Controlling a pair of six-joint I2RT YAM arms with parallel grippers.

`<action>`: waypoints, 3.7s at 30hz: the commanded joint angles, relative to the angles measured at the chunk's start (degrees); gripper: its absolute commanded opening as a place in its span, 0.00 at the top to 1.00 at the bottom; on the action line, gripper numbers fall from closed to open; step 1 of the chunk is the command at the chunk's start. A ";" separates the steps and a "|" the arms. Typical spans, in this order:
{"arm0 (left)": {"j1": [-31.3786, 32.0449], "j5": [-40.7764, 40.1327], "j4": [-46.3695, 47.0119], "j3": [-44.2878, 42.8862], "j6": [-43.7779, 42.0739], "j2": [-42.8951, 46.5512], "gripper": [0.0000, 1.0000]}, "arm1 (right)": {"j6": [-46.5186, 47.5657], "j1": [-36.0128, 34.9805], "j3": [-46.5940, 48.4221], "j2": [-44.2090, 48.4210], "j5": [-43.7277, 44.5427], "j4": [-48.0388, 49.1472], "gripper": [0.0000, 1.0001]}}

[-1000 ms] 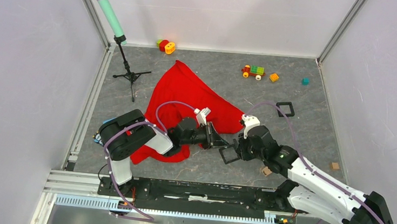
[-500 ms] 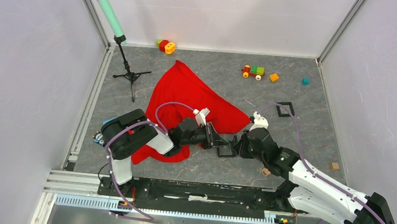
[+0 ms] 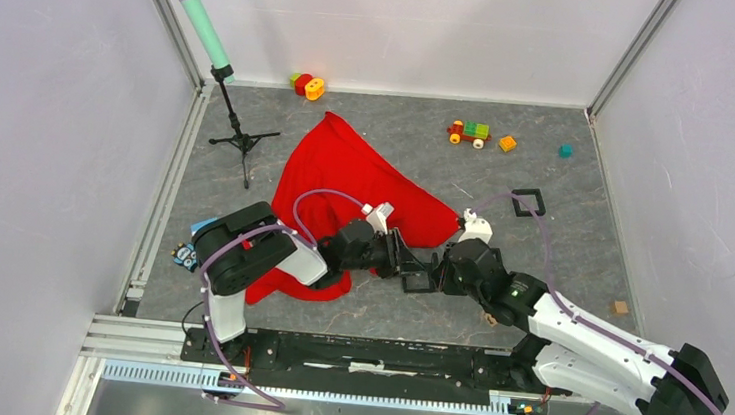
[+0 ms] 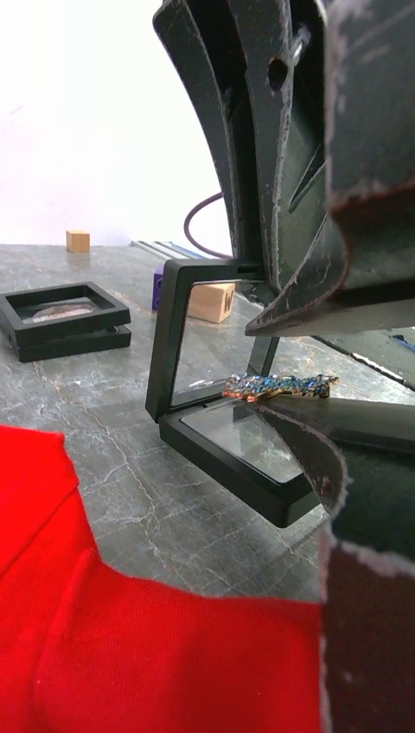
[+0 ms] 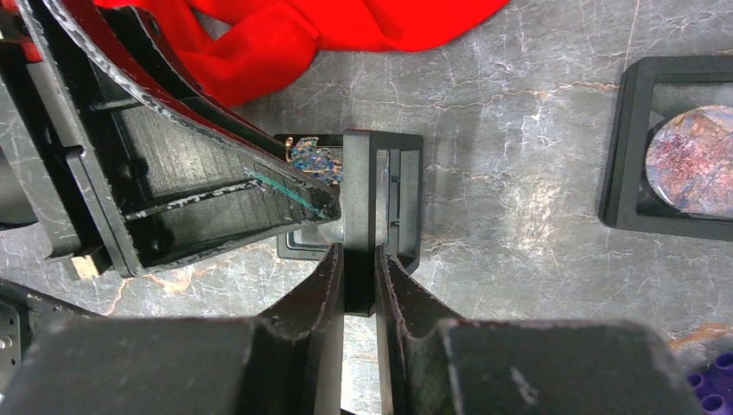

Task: Remove the brooch from the garment
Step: Place the brooch in the brooch box, then close the brooch box at the center of the board.

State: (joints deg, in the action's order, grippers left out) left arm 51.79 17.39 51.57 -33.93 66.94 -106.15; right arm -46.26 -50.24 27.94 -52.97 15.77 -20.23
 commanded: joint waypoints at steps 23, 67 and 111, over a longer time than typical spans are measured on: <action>4.28 -14.52 -27.35 -4.85 -16.41 14.03 0.48 | -0.72 -0.48 2.77 0.76 3.56 1.34 0.88; 1.46 -7.36 -18.33 1.43 -17.36 7.86 0.88 | 5.22 -0.43 2.71 -2.00 0.29 2.80 0.85; -32.56 -39.29 -22.29 21.94 -60.63 61.81 0.00 | 46.43 41.97 -26.82 10.82 5.12 60.59 0.02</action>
State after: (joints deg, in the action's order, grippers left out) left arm 24.16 -20.45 16.23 -16.78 16.69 -42.28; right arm -4.27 -12.05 3.97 -40.29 29.61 28.67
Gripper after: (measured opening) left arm 0.996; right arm 0.979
